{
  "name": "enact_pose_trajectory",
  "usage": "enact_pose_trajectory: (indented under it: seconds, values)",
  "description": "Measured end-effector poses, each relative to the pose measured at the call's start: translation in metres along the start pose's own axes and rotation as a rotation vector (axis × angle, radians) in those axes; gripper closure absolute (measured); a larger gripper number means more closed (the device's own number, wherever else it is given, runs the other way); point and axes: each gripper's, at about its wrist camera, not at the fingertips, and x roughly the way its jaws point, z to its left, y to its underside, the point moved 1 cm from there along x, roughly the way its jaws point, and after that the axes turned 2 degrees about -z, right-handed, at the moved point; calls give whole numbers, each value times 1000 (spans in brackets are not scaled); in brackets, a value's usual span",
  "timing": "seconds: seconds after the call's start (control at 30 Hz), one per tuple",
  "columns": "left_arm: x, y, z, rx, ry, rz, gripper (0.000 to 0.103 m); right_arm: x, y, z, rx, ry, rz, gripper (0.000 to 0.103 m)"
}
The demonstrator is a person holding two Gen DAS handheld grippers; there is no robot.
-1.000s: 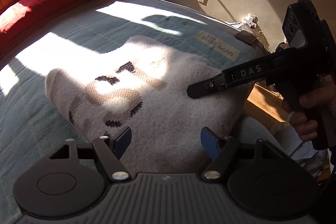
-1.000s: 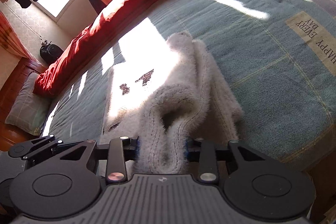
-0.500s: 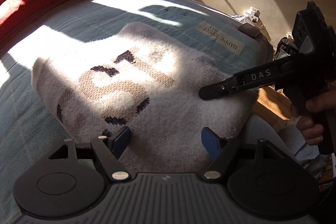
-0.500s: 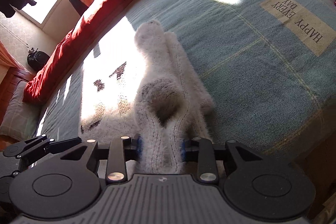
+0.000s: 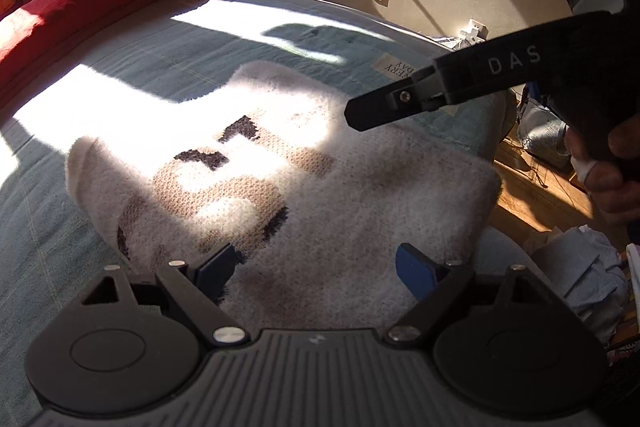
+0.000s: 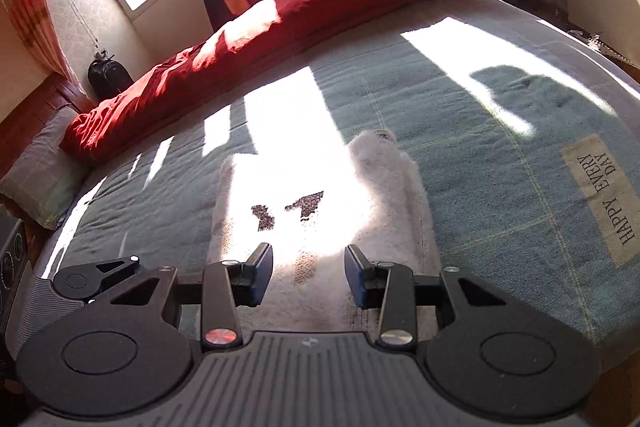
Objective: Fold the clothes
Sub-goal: 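Open both tools and release the folded sweater onto the bedspread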
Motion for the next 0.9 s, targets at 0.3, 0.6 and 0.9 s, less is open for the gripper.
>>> enact_pose_trajectory:
  seconds: [0.3,0.6,0.9]
  values:
    - [29,2,26,-66,36,61,16,42,32,-41,82,32,110,103]
    - [5,2,14,-65,-15,41,15,3,19,-13,-27,0,85,75]
    - [16,17,12,-60,-65,87,15,10,47,-18,-164,20,297,79]
